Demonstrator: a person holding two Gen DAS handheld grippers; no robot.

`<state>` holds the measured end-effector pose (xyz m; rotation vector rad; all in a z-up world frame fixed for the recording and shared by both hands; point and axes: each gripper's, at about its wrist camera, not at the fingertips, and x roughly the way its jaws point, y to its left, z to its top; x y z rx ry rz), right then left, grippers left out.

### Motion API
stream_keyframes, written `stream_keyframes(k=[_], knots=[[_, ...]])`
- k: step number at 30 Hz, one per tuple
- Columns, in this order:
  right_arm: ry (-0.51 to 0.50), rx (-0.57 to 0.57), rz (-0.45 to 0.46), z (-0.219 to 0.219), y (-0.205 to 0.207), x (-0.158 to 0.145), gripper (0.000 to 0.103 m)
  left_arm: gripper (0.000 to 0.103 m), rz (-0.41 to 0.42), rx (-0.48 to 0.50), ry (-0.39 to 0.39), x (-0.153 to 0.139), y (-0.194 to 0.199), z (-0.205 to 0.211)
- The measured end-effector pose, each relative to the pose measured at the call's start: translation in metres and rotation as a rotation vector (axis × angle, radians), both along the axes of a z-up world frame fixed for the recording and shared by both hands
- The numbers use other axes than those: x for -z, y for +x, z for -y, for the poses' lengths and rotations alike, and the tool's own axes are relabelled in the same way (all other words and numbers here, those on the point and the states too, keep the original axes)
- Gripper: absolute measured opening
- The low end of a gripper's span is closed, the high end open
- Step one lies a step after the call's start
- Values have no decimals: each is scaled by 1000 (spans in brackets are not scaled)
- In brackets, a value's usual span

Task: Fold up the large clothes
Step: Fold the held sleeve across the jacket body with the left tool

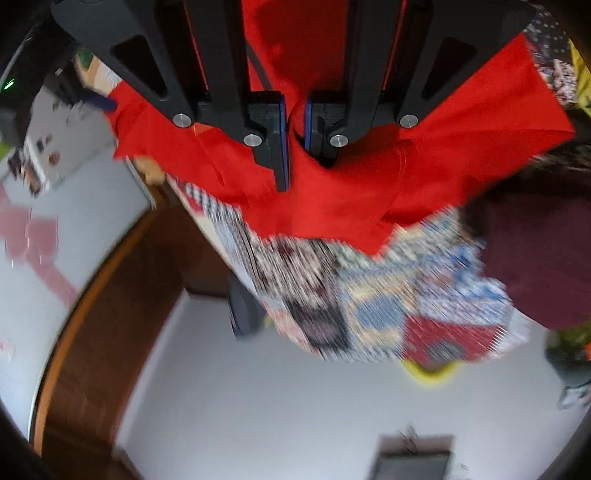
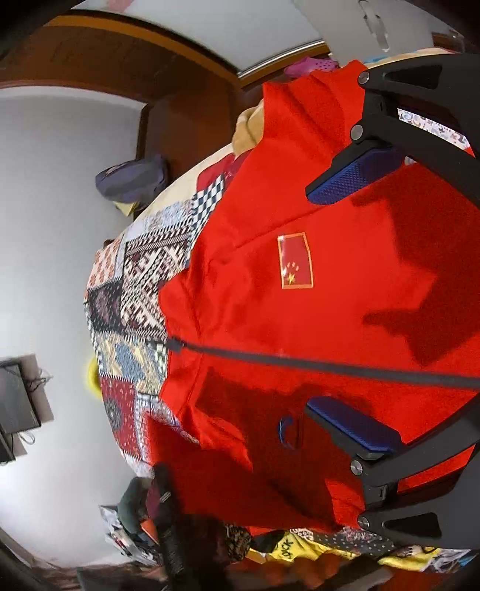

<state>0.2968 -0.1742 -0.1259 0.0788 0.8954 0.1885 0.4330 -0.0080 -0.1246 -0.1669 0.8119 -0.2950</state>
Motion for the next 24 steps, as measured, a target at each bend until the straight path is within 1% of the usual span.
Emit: stream_keyframes(k=[4, 7, 10, 11, 12, 13, 14, 16, 18, 21, 23, 24], knots=[[-2, 17, -26, 10, 3, 10, 103, 6, -106, 94, 76, 40, 5, 41], [-10, 25, -43, 16, 5, 17, 103, 6, -181, 150, 130, 69, 0, 56], [-13, 27, -62, 18, 6, 22, 103, 6, -236, 193, 160, 87, -4, 66], [-15, 28, -64, 19, 5, 22, 103, 10, -255, 204, 165, 90, -7, 67], [-19, 32, -66, 19, 5, 22, 103, 19, -270, 209, 167, 93, -9, 68], [-22, 35, -68, 18, 5, 22, 103, 25, -289, 216, 166, 94, -11, 68], [-22, 35, -70, 18, 4, 22, 103, 34, -299, 225, 161, 94, -15, 68], [-20, 32, -73, 17, 4, 20, 103, 39, -287, 234, 159, 87, -22, 64], [-22, 29, -67, 16, 2, 15, 103, 51, -271, 236, 176, 77, -28, 59], [-21, 19, -56, 11, 1, 8, 103, 60, -221, 225, 185, 55, -43, 43], [-16, 17, -51, 7, 1, 4, 103, 63, -192, 209, 181, 38, -54, 23], [-11, 10, -50, 4, 1, 1, 103, 67, -177, 192, 176, 29, -58, 10]])
